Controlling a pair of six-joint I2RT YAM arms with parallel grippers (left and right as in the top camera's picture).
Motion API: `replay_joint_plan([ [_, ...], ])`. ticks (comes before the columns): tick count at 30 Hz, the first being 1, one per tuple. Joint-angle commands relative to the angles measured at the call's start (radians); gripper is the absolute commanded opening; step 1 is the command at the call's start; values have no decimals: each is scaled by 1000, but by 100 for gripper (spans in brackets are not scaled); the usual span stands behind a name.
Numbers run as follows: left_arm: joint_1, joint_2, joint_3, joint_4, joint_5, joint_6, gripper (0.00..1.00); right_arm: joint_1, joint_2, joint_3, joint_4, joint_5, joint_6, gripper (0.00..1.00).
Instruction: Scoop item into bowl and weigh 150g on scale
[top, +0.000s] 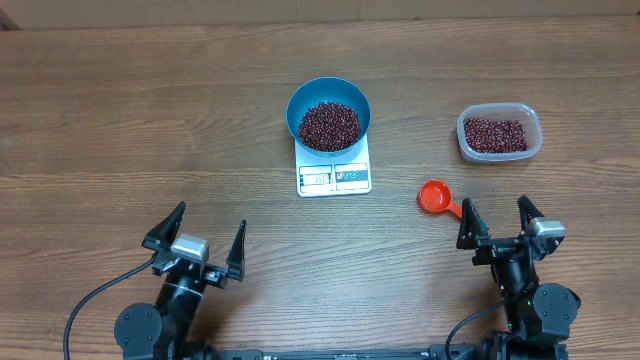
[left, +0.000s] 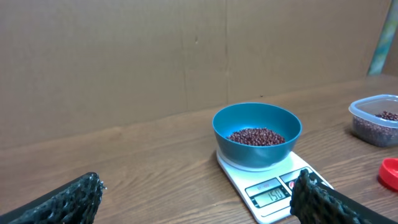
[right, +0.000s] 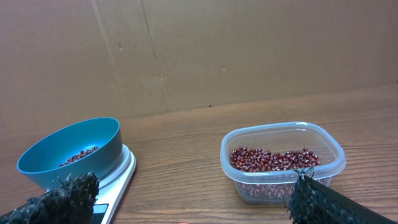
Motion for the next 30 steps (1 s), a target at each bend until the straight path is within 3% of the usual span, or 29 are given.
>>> replay_joint_plan([
  [1,-6,-6,-56,63,-18,-13,100,3,-9,-10,5,11,-7,100],
  [9,-6,-7,-204,289,-18,-66,100,3,-9,-10,5,11,-7,100],
  [22,-7,-7,-210,276,-178,-65,100,3,-9,-10,5,11,-7,100],
  [30,-43,-8,-210,163,-211,-64,100,3,-9,-10,5,11,-7,100],
])
